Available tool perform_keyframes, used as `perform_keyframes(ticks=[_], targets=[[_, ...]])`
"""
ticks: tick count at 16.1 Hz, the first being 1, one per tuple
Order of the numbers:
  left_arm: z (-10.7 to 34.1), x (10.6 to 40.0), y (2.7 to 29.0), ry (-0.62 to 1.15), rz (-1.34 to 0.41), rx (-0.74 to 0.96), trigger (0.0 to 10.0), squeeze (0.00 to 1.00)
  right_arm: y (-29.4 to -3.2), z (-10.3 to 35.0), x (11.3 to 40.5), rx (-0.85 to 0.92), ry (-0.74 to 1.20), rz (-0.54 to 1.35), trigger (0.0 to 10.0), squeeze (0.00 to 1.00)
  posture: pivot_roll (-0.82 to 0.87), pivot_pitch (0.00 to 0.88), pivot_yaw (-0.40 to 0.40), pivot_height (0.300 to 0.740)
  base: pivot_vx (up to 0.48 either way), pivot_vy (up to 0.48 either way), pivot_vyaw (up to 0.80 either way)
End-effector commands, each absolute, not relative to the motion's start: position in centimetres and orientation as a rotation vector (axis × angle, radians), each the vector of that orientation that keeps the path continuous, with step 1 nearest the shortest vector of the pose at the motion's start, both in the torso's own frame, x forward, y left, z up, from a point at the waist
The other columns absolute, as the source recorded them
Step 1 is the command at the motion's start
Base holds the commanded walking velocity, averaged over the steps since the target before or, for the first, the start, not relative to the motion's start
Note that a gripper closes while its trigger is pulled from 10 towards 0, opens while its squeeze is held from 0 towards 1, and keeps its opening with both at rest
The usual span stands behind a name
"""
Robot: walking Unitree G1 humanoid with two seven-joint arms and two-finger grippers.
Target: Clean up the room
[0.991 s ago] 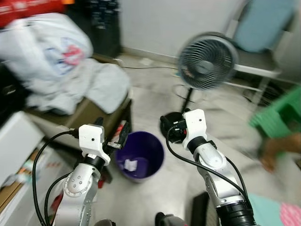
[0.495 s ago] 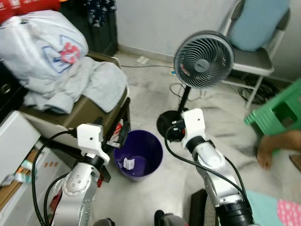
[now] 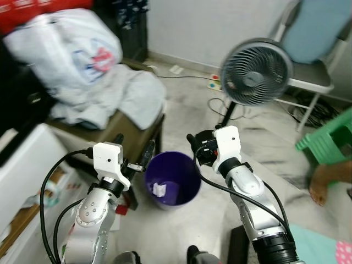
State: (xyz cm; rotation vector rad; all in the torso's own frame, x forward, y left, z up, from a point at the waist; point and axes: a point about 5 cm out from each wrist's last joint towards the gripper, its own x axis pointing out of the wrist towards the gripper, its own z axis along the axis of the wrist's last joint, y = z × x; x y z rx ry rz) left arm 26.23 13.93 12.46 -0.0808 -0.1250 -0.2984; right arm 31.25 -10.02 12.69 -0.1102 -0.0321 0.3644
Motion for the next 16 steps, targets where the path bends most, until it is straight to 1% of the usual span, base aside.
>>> perform_keyframes(ticks=[1,8,13,14,16], targets=[[12.54,26.19,13.65,-0.124,-0.313,-0.082,10.0,0.0,-10.18,12.69,31.36,-0.114,-0.033,0.355,10.0,0.0,0.03,0.203,-0.045,0.74,0.0,0.266,0.0],[12.38,26.21,13.62,-0.115,-0.306,-0.065,10.0,0.0,-10.13,12.7,31.35,-0.12,-0.035,0.358,10.0,0.0,0.03,0.201,-0.046,0.74,0.0,0.0,0.0],[12.67,26.09,13.46,-0.138,-0.323,-0.116,10.0,0.0,-10.35,12.66,31.37,-0.119,-0.031,0.352,10.0,0.0,0.03,0.201,-0.051,0.74,0.0,0.0,0.0],[12.68,26.09,13.55,-0.139,-0.317,-0.122,10.0,0.0,-10.43,12.64,31.36,-0.119,-0.03,0.351,10.0,0.0,0.03,0.201,-0.051,0.74,0.0,0.0,-0.8],[12.69,26.08,13.6,-0.139,-0.313,-0.127,10.0,0.0,-10.56,12.65,31.31,-0.119,-0.031,0.35,10.0,0.0,0.03,0.203,-0.052,0.74,0.257,0.0,-0.61]])
